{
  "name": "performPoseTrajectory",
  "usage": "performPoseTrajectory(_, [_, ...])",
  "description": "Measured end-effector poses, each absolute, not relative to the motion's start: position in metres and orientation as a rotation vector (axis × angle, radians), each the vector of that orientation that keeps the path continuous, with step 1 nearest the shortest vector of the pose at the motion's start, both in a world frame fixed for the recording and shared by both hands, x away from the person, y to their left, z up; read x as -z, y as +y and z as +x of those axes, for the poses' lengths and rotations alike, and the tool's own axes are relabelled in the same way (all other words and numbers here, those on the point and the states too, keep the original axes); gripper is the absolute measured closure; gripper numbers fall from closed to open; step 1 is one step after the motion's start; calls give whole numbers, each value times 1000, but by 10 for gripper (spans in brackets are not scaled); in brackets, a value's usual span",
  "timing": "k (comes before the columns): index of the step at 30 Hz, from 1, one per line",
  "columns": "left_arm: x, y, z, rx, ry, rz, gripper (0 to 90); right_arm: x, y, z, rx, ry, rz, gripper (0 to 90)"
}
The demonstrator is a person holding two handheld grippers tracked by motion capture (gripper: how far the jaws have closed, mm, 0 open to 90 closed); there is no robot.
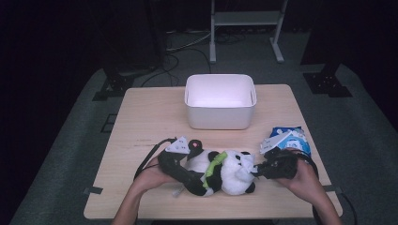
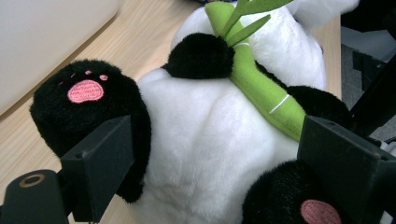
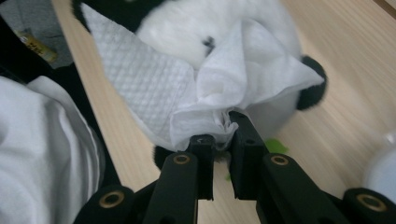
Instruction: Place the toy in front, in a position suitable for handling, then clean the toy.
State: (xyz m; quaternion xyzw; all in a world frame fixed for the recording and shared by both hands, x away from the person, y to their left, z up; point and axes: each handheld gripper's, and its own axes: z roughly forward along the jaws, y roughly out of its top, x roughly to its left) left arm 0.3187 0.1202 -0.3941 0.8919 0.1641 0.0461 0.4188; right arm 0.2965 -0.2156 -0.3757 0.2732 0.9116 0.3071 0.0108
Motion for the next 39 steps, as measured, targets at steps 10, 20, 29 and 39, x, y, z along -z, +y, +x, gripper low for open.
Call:
performPoseTrajectory(10, [396, 124, 323, -92, 417, 2219, 97, 373, -209, 299, -987, 2834, 826, 808])
performPoseTrajectory(20, [395, 123, 321, -105, 416, 2232, 97, 373, -198, 292, -965, 2834, 783, 806])
performPoseTrajectory(29, [395, 123, 323, -96, 418, 2232, 97, 371, -192, 293, -963, 2836, 764, 805])
performPoseTrajectory(39, [396, 122, 323, -93, 424, 2226, 96, 358, -140, 310, -967, 2902, 587, 807])
